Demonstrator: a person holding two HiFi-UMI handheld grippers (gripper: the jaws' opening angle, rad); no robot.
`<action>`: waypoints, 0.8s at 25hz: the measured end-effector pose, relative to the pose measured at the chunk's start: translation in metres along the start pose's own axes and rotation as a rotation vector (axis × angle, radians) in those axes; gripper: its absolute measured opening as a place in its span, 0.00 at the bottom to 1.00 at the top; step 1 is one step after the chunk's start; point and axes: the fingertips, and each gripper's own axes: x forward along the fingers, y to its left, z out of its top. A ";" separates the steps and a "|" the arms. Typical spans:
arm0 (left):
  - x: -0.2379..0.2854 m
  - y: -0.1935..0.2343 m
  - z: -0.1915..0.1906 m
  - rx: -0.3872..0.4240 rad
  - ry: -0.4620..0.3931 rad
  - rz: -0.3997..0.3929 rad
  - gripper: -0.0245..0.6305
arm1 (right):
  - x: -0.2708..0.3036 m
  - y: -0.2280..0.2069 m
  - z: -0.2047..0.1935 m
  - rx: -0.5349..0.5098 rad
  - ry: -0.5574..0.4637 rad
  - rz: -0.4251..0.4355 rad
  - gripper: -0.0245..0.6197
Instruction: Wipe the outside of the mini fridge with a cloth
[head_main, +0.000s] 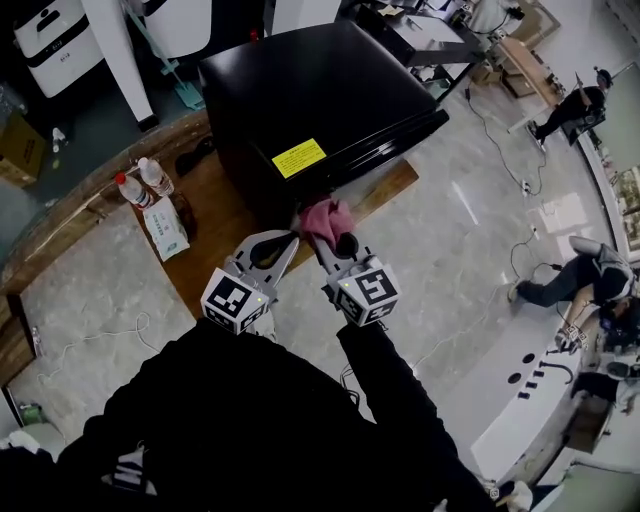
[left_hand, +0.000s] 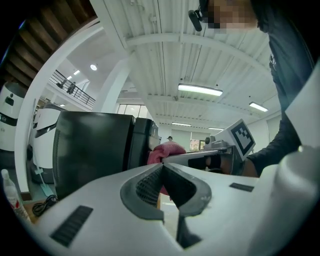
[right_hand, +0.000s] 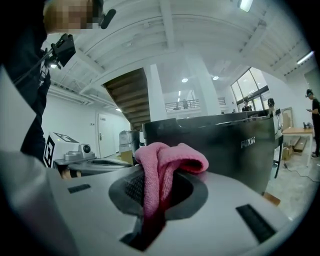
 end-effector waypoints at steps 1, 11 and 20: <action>0.003 0.001 -0.001 -0.004 0.001 -0.003 0.05 | 0.003 -0.002 0.001 -0.001 0.002 0.006 0.13; 0.036 -0.002 -0.003 -0.012 0.012 -0.053 0.05 | 0.023 -0.024 0.008 -0.032 0.040 0.114 0.13; 0.077 -0.008 -0.009 -0.019 0.023 0.054 0.05 | 0.016 -0.055 0.009 -0.067 0.061 0.267 0.13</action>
